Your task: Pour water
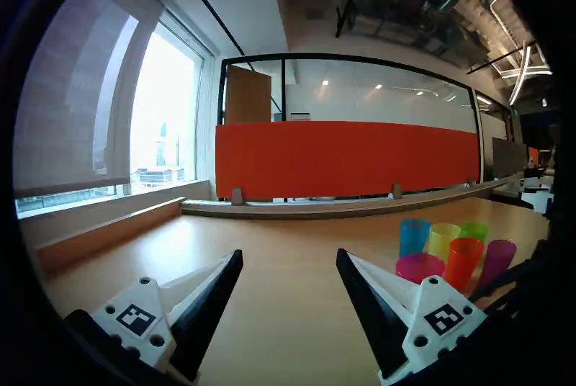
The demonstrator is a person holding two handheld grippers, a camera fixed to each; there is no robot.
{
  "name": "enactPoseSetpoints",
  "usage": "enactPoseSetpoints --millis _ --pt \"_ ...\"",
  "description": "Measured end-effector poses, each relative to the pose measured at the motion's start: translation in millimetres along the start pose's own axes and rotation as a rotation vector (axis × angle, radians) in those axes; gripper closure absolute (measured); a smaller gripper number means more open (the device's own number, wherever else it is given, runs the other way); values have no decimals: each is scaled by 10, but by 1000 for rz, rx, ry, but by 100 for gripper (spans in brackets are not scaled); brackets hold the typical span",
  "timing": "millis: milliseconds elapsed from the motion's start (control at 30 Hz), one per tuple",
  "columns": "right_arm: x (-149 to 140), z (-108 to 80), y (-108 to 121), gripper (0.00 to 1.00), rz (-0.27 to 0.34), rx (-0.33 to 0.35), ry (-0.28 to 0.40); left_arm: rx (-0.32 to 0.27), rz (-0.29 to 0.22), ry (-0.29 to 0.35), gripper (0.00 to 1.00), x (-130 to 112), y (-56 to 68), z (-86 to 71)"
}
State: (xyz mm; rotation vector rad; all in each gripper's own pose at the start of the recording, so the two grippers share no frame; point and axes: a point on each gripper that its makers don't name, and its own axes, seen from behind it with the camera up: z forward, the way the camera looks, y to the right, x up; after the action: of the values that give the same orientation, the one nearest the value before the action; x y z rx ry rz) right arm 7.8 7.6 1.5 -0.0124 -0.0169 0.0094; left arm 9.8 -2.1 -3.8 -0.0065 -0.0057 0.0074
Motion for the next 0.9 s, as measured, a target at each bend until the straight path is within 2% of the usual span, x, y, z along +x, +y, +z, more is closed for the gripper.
enactPoseSetpoints --millis 267,567,900 --pt "276 44 40 0 4 14 -6 -37 -11 -8 4 327 98 78" --pt "652 154 -33 0 0 55 -15 -77 -4 -26 4 731 182 239" --pt "1103 263 -77 0 34 98 -12 -84 18 -41 4 1090 149 361"
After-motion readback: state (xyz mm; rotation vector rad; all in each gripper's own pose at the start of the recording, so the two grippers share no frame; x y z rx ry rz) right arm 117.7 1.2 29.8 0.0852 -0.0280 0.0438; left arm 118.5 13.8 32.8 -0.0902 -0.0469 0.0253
